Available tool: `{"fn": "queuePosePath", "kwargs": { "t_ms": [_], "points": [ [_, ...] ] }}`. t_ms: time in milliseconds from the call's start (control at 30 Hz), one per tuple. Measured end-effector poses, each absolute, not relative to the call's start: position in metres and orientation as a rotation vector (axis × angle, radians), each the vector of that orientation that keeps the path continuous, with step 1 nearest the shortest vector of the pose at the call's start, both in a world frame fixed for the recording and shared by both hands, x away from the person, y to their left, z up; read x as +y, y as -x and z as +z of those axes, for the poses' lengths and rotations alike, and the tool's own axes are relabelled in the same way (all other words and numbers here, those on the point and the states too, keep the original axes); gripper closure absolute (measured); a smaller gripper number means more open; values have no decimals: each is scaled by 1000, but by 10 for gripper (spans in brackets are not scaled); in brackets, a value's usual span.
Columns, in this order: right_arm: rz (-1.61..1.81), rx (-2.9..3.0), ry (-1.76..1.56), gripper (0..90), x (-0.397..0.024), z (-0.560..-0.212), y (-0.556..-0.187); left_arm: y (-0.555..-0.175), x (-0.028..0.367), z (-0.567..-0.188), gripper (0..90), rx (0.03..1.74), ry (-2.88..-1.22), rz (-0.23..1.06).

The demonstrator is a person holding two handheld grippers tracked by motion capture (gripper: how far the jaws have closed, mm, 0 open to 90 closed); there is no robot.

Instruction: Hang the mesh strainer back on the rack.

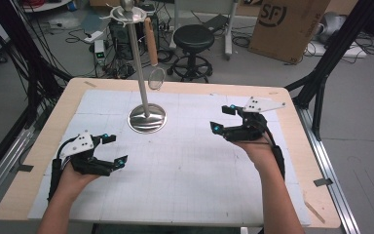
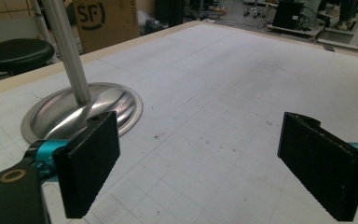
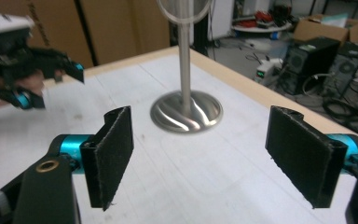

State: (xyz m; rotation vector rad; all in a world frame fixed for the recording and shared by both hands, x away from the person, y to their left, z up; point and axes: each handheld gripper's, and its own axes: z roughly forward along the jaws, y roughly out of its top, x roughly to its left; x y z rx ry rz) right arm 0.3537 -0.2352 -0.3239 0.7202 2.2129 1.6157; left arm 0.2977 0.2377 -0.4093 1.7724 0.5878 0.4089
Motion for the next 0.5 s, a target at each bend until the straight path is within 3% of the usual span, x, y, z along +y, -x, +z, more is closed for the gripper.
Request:
{"fn": "queuePosePath", "kwargs": {
  "t_ms": [500],
  "points": [
    [1617, 2176, -755, 209, -252, -364, -329, -298, 238, -409, 134, 587, -1772, 409]
  ]
}}
